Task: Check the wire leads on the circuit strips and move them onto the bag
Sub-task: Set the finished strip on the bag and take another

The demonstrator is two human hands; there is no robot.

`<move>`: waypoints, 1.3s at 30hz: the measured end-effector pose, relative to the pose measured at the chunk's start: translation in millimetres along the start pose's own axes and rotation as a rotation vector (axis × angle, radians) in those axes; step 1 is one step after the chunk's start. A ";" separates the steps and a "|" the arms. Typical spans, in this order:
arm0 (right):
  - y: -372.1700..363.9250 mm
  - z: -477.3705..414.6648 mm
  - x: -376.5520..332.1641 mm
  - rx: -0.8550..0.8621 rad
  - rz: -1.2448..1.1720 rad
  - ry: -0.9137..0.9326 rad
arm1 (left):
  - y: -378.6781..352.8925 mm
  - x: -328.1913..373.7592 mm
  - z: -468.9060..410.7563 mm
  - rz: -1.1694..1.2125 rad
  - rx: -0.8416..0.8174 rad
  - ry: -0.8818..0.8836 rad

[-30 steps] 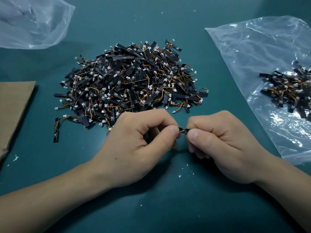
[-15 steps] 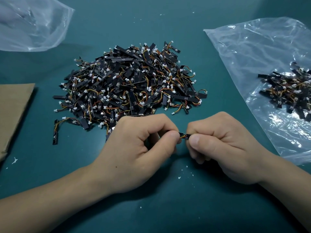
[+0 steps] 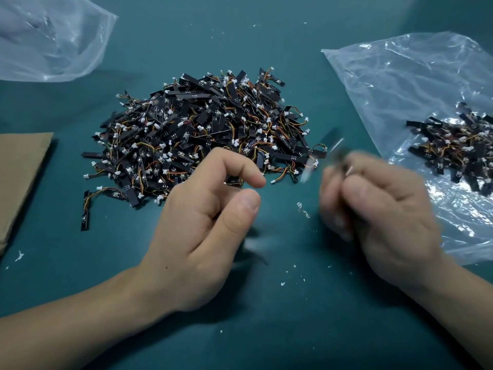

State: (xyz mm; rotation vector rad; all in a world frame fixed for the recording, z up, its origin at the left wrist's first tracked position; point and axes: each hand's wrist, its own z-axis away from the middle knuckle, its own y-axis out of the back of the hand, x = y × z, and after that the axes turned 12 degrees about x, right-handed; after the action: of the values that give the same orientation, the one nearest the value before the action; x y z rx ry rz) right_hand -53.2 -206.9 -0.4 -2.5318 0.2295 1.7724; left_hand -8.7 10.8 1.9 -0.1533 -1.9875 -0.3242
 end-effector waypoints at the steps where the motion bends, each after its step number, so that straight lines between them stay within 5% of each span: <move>1: 0.0 -1.5 -0.4 0.087 -0.063 -0.036 | 0.1 0.3 0.6 -0.010 0.000 -0.008; 5: -3.1 -7.6 6.3 0.182 -0.008 -0.157 | -0.5 0.2 1.2 -0.104 -0.035 -0.057; 11: -8.0 -0.9 3.9 0.022 0.345 -0.055 | 0.1 4.6 2.2 -0.359 -0.095 -0.189; 16: -10.4 -3.0 4.8 0.199 0.755 0.118 | -4.8 7.4 2.9 -0.700 -0.317 -0.424; 21: -15.5 -3.5 5.7 0.004 1.152 -0.033 | -7.9 7.2 10.5 -0.856 -0.380 -0.367; 26: -14.1 -3.8 5.0 0.095 1.008 -0.001 | -2.7 -4.1 -0.5 -0.784 -0.309 -0.210; 39: -8.6 -3.8 8.4 0.281 0.585 0.158 | 7.4 -11.4 -10.4 -0.532 -0.135 -0.180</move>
State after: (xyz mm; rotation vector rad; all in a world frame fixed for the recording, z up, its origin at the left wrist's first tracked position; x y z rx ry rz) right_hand -45.6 -199.6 -7.4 -2.5480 1.2381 1.5217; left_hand 7.0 15.3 -3.2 0.2776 -2.1637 -0.8094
